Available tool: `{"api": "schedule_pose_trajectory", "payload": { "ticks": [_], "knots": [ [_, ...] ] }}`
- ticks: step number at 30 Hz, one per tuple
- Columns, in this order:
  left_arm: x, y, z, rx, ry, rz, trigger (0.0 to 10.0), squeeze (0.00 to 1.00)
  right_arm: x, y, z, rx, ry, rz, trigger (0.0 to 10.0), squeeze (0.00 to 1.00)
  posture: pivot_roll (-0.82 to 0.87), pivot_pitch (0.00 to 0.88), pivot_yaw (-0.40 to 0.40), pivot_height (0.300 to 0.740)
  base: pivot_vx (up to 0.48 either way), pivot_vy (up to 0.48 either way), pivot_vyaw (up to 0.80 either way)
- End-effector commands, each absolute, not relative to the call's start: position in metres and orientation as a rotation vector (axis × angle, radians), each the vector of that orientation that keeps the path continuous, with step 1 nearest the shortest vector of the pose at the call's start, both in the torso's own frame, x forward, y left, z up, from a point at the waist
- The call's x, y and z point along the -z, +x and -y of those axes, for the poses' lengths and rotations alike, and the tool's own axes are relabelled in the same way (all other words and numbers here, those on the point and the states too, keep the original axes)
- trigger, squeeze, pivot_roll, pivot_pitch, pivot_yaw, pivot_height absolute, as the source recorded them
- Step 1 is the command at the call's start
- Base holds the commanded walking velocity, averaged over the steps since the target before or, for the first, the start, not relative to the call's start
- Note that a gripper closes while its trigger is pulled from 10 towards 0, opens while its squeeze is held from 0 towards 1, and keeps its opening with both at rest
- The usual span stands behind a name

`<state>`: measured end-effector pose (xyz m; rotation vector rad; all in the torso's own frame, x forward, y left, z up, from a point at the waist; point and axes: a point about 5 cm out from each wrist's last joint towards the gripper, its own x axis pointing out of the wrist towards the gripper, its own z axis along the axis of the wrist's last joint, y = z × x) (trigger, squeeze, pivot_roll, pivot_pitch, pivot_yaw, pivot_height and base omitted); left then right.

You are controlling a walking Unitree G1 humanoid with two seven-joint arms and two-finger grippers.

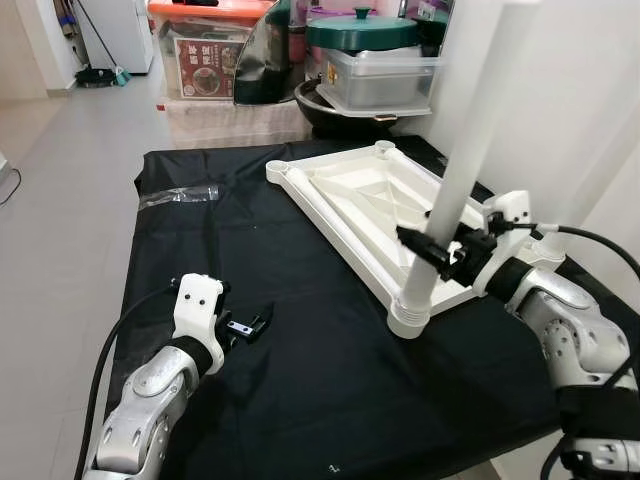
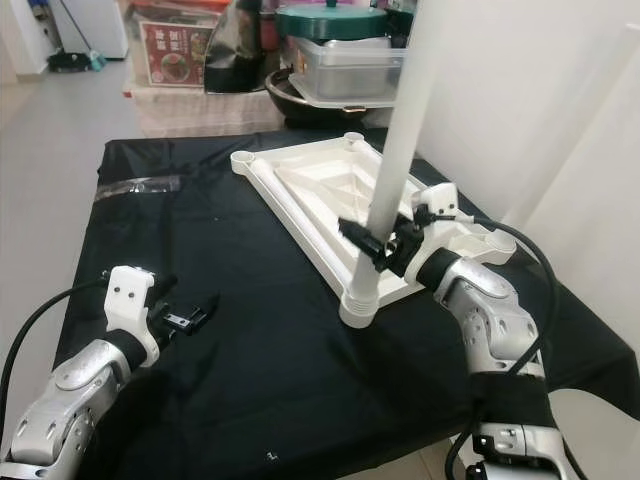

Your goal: Building children table

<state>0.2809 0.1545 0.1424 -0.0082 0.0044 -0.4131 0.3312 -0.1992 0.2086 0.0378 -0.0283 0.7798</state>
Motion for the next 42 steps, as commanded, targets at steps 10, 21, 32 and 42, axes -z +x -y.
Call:
{"api": "schedule_pose_trajectory", "payload": {
  "ticks": [10,21,32,42],
  "knots": [
    [-0.140,0.278,-0.155,0.409,0.006,-0.007,10.0,0.00,-0.204,0.359,0.180,-0.778,0.002,0.017,0.0,0.00,0.08,0.000,-0.131,0.740,0.000,0.000,0.00],
    [-0.139,0.277,-0.155,0.411,0.004,-0.011,10.0,0.00,-0.175,0.358,0.189,-0.236,0.074,-0.048,0.0,0.00,0.07,0.000,-0.121,0.740,0.000,0.000,0.00],
    [-0.142,0.279,-0.149,0.436,-0.001,-0.005,10.0,0.00,-0.153,0.313,0.168,0.216,0.116,-0.203,10.0,0.00,0.05,0.000,-0.086,0.740,0.000,0.000,0.00],
    [-0.134,0.284,-0.145,0.451,-0.003,-0.014,10.0,0.00,-0.212,0.326,0.169,-0.312,0.223,0.075,10.0,0.00,0.03,0.000,-0.088,0.740,0.000,0.000,0.00]
  ]
}}
